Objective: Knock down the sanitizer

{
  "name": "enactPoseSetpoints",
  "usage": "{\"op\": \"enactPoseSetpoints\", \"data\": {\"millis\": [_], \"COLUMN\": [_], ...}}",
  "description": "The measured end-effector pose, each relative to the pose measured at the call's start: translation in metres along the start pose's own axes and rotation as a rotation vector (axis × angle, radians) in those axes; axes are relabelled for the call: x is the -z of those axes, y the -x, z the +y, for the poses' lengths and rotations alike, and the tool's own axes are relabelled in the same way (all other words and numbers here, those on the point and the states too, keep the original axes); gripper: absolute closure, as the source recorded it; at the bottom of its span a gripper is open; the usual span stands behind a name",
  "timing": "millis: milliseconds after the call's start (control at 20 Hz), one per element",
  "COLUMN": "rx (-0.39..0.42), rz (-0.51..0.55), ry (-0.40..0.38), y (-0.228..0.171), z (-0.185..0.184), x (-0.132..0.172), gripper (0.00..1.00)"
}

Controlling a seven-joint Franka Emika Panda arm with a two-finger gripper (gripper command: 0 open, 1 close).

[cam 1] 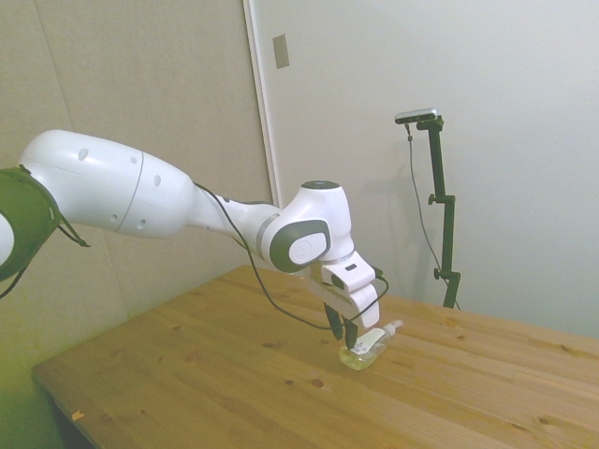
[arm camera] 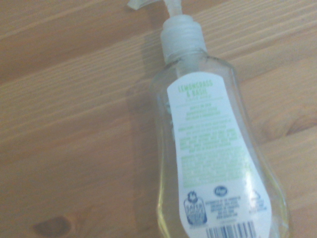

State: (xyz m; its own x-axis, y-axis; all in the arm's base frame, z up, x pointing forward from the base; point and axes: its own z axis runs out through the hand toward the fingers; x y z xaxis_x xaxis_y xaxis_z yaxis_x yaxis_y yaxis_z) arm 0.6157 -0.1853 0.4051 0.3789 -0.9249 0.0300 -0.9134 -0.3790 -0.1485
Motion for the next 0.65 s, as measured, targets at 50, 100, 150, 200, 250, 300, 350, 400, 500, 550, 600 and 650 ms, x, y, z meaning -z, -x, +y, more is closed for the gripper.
{"op": "enactPoseSetpoints", "data": {"millis": [50,100,150,200,250,300,350,400,500,550,600,650], "rx": [0.007,0.014,0.022,0.028,0.034,0.039,0.044,0.049,0.061,0.066,0.071,0.075], "rz": [-0.006,-0.012,-0.018,-0.026,-0.032,-0.036,-0.040,-0.044,-0.053,-0.057,-0.059,-0.060], "ry": [0.002,0.004,0.006,0.010,0.013,0.015,0.017,0.016,0.017,0.015,0.013,0.011], "y": [0.004,0.008,0.011,0.015,0.018,0.021,0.024,0.027,0.034,0.037,0.041,0.045], "z": [0.003,0.007,0.011,0.015,0.019,0.024,0.028,0.033,0.042,0.046,0.051,0.056], "x": [0.004,0.008,0.012,0.015,0.020,0.024,0.028,0.032,0.039,0.042,0.045,0.049], "gripper": [0.00,0.00,0.00,0.00,0.00,0.00,0.00,0.00,0.00,0.00,0.00,0.00]}}
